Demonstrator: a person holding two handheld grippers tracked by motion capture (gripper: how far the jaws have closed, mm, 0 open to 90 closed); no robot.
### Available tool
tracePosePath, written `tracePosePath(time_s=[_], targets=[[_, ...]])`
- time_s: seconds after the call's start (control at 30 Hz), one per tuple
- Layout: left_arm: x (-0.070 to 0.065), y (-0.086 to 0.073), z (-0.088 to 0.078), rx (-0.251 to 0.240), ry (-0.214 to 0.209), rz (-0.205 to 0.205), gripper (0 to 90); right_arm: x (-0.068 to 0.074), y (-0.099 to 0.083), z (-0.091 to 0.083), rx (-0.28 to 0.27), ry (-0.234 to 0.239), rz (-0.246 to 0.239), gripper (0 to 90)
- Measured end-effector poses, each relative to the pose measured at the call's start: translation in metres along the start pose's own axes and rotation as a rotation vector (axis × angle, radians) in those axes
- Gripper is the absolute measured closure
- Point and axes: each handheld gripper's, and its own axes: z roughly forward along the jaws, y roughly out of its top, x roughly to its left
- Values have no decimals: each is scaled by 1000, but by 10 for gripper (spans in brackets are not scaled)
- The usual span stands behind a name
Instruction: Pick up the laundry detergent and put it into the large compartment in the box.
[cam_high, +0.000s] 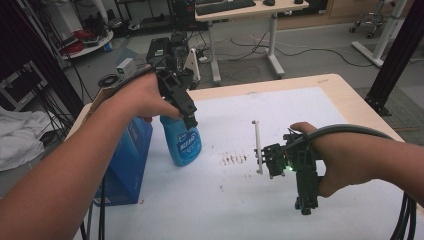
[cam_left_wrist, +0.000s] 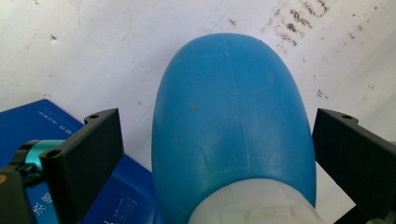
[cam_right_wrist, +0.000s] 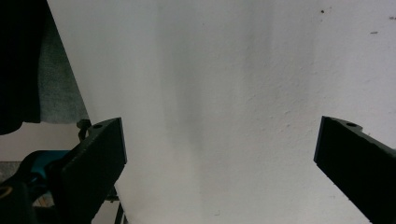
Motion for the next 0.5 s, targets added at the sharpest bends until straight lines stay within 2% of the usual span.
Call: tracePosePath(time_s=[0.07, 0.1, 0.13, 0.23, 0.47, 0.5], targets=[[0, 0, 0, -1, 1, -1, 32, 0, 0, 0, -1, 0, -1, 14], [0, 0, -1, 12, 4, 12, 36, 0, 0, 0, -1, 0, 1, 14], [-1, 0, 0, 4, 4, 7, 67, 0, 0, 0, 2, -3, -5, 14], [-2, 0, 0, 14, 13, 16, 84, 1, 1, 0, 5, 3, 17, 14], [-1, 0, 0, 18, 15, 22, 108, 0, 2, 1, 11, -3, 2, 14], [-1, 0, -1, 19, 32, 17, 129, 0, 2, 2, 1, 0, 4, 14]])
